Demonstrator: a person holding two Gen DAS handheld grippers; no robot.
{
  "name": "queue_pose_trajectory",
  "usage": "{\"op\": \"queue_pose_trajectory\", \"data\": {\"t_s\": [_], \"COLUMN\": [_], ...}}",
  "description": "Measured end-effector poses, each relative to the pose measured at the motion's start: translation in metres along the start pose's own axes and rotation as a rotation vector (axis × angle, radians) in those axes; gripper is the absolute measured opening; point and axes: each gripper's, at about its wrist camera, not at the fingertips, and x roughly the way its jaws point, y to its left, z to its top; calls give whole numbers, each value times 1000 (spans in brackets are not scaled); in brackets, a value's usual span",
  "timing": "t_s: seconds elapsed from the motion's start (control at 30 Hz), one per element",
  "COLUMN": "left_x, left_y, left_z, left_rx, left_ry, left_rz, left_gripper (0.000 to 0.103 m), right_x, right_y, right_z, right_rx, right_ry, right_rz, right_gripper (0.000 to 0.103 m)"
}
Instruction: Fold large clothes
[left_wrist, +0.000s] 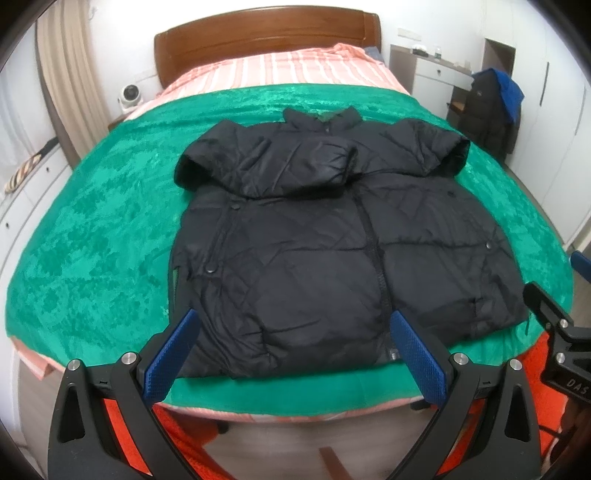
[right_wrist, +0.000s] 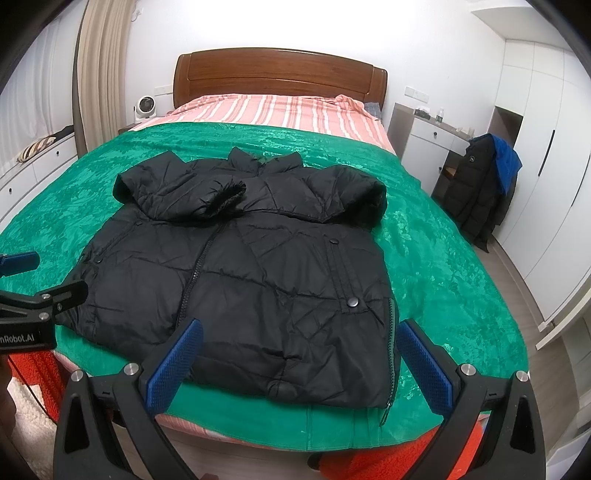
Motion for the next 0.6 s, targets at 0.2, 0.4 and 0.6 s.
{"op": "queue_pose_trajectory", "data": {"t_s": [0.2, 0.4, 0.6], "left_x": [44, 97, 132], "left_y": [75, 142, 124], "left_z": [-1, -29, -41], "left_rx": [-136, -300, -193], "left_ry": [113, 272, 294], "left_rz": [-7, -195, -204], "left_gripper": [103, 103, 101], "right_x": [15, 82, 141], "right_y": [-70, -148, -142], "right_z": [-8, -44, -77], "right_rx": [142, 350, 424], "right_ry": [-27, 186, 299], "right_rz": [58, 109, 295], "right_gripper": [103, 103, 103]}}
